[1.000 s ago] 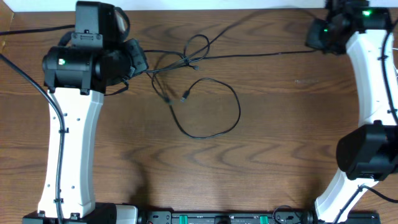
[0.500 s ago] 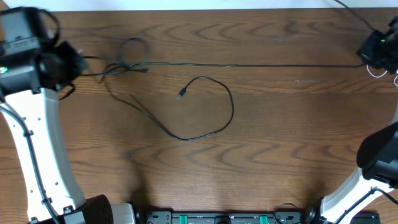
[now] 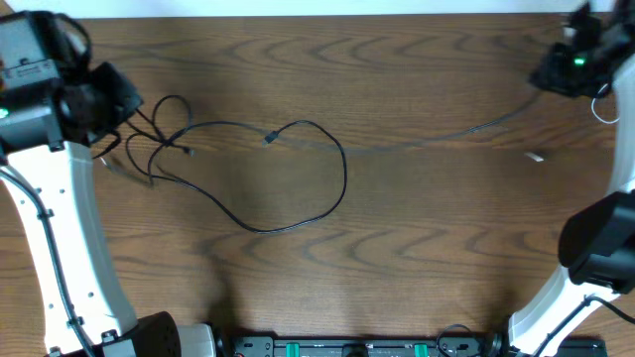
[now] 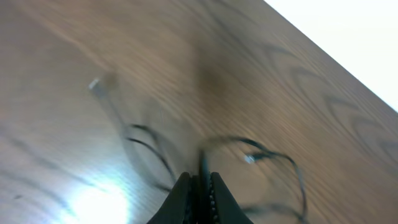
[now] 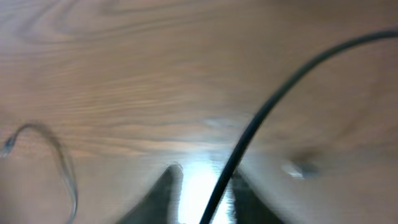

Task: Untangle cables

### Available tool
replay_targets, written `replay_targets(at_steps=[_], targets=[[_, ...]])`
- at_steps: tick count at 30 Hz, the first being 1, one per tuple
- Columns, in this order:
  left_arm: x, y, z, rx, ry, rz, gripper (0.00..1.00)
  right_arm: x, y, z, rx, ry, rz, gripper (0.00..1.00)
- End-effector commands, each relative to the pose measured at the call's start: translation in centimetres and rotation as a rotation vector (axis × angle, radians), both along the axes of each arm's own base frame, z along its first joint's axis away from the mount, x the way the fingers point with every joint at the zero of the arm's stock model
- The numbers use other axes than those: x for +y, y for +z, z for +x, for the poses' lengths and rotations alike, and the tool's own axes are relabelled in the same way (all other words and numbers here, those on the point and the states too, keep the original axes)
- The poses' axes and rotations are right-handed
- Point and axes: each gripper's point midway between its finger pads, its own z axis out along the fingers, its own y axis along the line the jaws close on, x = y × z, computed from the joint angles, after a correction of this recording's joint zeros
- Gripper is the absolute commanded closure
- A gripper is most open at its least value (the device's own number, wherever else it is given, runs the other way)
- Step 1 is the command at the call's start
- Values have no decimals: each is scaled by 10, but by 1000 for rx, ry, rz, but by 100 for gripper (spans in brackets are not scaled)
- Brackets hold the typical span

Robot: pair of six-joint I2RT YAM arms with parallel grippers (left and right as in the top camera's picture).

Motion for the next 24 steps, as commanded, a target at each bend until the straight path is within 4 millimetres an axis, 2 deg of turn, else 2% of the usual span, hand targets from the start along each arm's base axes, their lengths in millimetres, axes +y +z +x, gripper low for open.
replay_targets(at_steps=[1,4,6,10,11,12,15,17,24], targets=[[-38,10,1,-43,-145,-70,93,62,3,1,-61,284,38,33],[-56,11,2,-51,-200,-102,92,91,3,0,-66,354,39,15],[-66,13,3,-58,-231,-127,93,109,5,-1,-77,404,52,10],[-83,21,8,-103,-294,-195,93,156,18,-10,-153,593,159,6],[-87,25,9,-119,-312,-215,92,171,24,-14,-184,656,202,5],[-96,33,11,-153,-350,-253,93,197,36,-22,-245,771,274,3],[-113,47,12,-208,-426,-331,93,232,50,-33,-328,908,354,1],[-123,54,12,-230,-468,-374,92,257,52,-40,-362,990,347,1],[-124,50,8,-209,-470,-379,93,332,46,-59,-444,1191,331,1]])
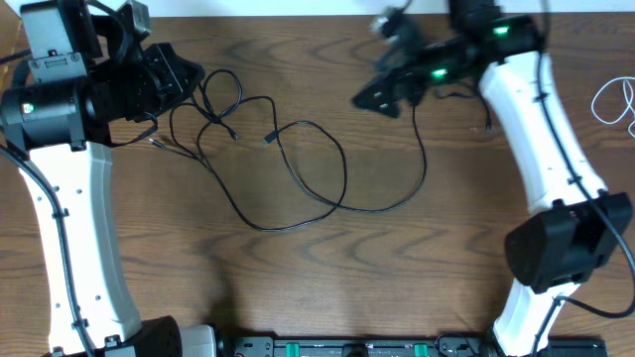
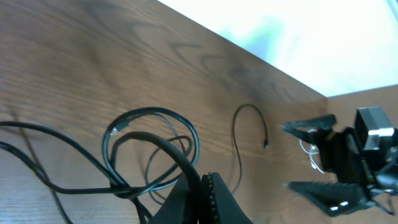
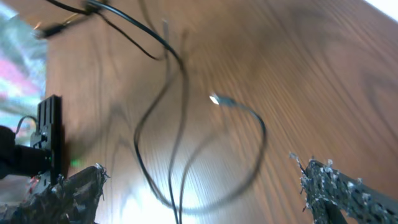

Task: Untangle cables

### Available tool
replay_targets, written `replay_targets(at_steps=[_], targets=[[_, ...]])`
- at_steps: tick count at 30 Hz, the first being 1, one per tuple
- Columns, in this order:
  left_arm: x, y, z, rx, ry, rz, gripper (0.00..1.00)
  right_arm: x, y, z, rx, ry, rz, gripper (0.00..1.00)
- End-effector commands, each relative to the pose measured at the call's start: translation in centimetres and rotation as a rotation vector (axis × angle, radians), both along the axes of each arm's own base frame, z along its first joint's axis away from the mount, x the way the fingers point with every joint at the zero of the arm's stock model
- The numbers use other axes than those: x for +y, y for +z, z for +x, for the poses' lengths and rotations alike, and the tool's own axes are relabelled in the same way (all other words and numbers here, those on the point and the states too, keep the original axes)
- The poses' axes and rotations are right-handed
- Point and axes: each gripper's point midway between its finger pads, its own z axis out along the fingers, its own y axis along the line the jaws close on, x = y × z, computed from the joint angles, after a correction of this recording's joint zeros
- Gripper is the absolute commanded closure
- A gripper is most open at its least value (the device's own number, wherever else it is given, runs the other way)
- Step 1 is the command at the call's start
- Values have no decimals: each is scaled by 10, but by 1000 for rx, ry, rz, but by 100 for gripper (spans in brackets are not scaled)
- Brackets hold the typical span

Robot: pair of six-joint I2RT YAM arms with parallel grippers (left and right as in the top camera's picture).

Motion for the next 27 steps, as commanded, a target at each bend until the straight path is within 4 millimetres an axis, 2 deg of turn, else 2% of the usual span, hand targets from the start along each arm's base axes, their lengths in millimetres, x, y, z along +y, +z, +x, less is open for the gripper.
replay_targets(at_steps=[1,7,10,13,15,18,19,20,22,23,27], targets=[[-9,12,-10,-28,-46,-20,93,41,-10,-10,-48,122,28,1],[-15,6,-20,24,-63,-37,93,95,-28,-1,-78,156,82,1],[-22,3,-24,36,-87,-32,93,117,-35,-6,-91,203,112,1],[-30,2,-27,43,-111,-32,93,140,-41,-15,-116,251,128,5],[-34,2,-27,43,-124,-31,93,148,-42,-17,-130,266,133,7],[-44,2,-29,43,-151,-31,92,163,-48,-20,-158,278,126,18],[-46,2,-30,43,-156,-30,93,164,-53,-18,-164,270,111,26],[-46,1,-29,44,-155,-22,93,165,-56,-15,-167,246,91,38],[-36,-4,-26,51,-114,35,92,158,-64,1,-139,135,28,92],[-29,-7,-24,56,-89,67,93,153,-66,8,-114,83,12,99],[-3,-18,-19,77,15,197,93,120,-66,30,-15,-81,-23,99]])
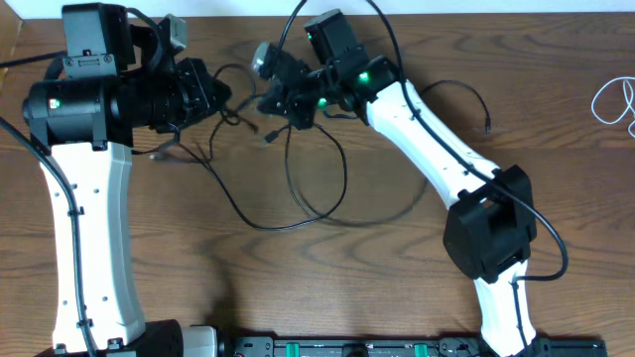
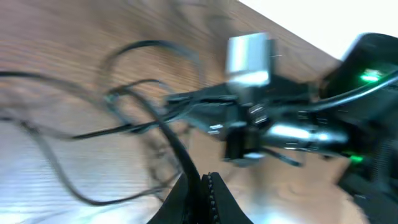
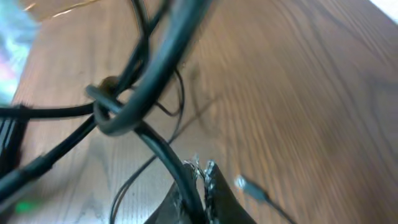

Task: Untangle cables

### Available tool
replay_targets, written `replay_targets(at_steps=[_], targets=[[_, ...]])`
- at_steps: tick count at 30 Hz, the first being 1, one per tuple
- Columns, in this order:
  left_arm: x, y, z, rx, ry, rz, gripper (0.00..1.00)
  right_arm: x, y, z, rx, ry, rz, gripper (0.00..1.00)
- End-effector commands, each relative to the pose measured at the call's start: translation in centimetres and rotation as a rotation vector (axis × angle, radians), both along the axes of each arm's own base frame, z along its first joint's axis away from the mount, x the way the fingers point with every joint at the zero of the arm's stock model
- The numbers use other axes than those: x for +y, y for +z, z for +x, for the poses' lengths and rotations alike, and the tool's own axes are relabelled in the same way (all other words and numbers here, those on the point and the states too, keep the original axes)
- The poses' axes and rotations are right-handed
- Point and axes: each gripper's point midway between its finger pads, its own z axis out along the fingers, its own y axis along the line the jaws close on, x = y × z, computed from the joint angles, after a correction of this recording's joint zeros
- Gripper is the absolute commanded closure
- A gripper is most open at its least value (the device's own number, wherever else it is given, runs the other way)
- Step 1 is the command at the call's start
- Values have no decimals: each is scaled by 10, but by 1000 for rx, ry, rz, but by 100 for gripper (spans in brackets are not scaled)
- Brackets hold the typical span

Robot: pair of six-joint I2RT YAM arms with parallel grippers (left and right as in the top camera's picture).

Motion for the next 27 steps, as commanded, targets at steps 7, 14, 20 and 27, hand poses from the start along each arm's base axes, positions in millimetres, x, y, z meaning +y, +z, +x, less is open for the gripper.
replay_targets(at_steps=[7,14,20,27], targets=[[51,-8,6,-9,167,269,93,-143,7,71,230,-483,-88,99],[70,-13,7,15,253,342,93,-285,-22,96,420,-918,-222,99],[77,-14,7,17,278,372,93,-388,-38,92,530,-1214,-297,99],[65,-14,6,23,241,317,93,-359,-10,83,516,-835,-56,99]])
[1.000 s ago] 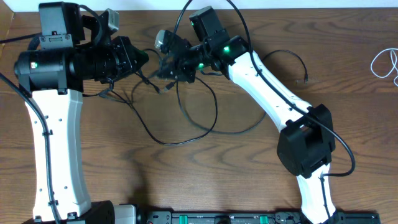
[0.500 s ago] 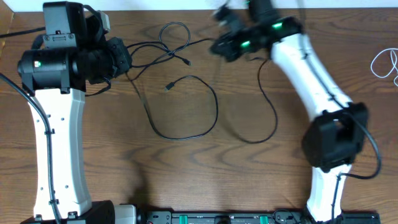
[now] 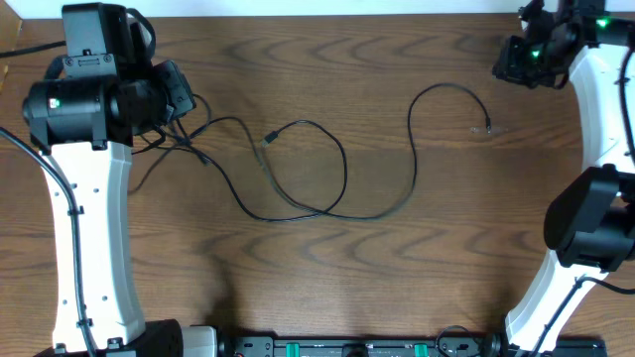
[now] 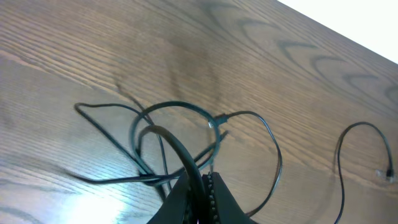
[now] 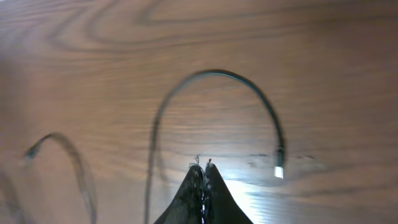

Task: Untangle cables

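A long black cable (image 3: 343, 169) lies on the wooden table. It is bunched in crossed loops at the left (image 4: 174, 118), makes a wide loop in the middle and ends in an arc (image 5: 217, 73) with a small connector (image 3: 487, 129) (image 5: 278, 171) at the right. My left gripper (image 3: 185, 99) (image 4: 202, 182) is shut on the cable just above the bunched loops. At the table's far right corner my right gripper (image 3: 504, 64) (image 5: 203, 167) is shut with nothing in it, raised above the arc and apart from it.
The table's far edge (image 3: 327, 17) runs along the top with a white surface behind it. A black equipment bar (image 3: 357, 347) lines the front edge. Both white arms (image 3: 84, 228) (image 3: 595, 109) stand over the table's left and right sides.
My right gripper was shut on the cable right beside the left gripper; now it is at the far right corner, shut and holding nothing. The cable's right end lies in an arc. The left grip is unchanged.
First the cable was stretched between my left gripper and my right gripper at the far right. Then the right gripper stood open over the table's middle with the cable slack. It was later shut on the tangle by the left gripper, and now stands empty at the right corner.
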### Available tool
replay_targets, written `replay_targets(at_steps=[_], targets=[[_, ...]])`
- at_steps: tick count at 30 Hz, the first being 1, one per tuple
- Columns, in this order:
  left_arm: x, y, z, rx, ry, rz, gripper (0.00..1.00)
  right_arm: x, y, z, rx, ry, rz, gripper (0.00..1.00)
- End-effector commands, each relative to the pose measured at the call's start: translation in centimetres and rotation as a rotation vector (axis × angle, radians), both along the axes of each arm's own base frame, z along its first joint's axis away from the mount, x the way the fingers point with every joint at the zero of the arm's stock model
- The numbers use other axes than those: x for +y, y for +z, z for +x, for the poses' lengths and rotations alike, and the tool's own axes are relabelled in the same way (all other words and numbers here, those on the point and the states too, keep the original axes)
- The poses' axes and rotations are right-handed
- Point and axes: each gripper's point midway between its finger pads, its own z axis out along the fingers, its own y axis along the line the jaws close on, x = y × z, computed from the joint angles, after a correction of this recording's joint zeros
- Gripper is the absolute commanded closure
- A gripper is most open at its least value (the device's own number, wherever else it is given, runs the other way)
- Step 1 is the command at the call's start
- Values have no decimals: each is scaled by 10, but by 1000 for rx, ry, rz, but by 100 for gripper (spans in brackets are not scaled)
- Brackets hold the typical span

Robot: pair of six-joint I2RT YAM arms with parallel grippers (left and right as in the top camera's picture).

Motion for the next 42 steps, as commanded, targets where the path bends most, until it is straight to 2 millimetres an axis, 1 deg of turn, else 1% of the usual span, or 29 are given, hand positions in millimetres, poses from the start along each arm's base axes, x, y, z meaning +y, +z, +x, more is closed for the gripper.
replay_targets(at_steps=[1,3,5,6,7,8,9,10,12,13,16,20,23,25,30,33,37,39,42], targets=[[-8,5,-2,-11,-20,-47,93,60,27,-9,-121,296,208,98],[-15,6,-3,-13,-50,-76,93,76,30,-12,-132,343,238,93],[-24,8,-3,-17,-91,-113,93,95,33,-15,-133,385,255,81],[-28,8,-4,-19,-111,-126,93,109,33,-18,-133,412,259,75],[-32,9,-4,-20,-133,-141,93,121,33,-20,-132,439,262,66],[-35,10,-5,-21,-143,-151,93,130,33,-22,-131,457,263,61],[-37,10,-6,-19,-150,-164,93,145,34,-26,-131,489,265,54],[-39,10,-6,-20,-158,-174,92,158,35,-29,-132,516,269,50],[-44,11,-6,-21,-173,-200,92,185,38,-37,-141,577,293,44],[-46,11,-7,-20,-177,-207,93,201,42,-42,-150,614,313,43],[-46,9,-8,-11,-178,-211,93,239,55,-53,-175,691,393,42],[-49,3,-9,6,-186,-229,92,283,74,-64,-193,738,501,40],[-53,1,-10,17,-197,-250,93,314,86,-68,-220,758,537,40],[-53,-2,-10,24,-197,-252,93,333,89,-68,-224,736,530,39],[-59,-3,-11,30,-213,-253,93,375,82,-70,-251,661,433,32],[-62,-3,-11,31,-220,-253,92,393,74,-73,-257,595,360,26],[-62,-3,-11,32,-222,-253,93,417,69,-84,-281,612,325,26],[-62,-3,-12,34,-222,-253,93,421,61,-83,-281,573,284,27],[-62,-3,-13,39,-221,-254,93,421,45,-76,-269,488,220,31]])
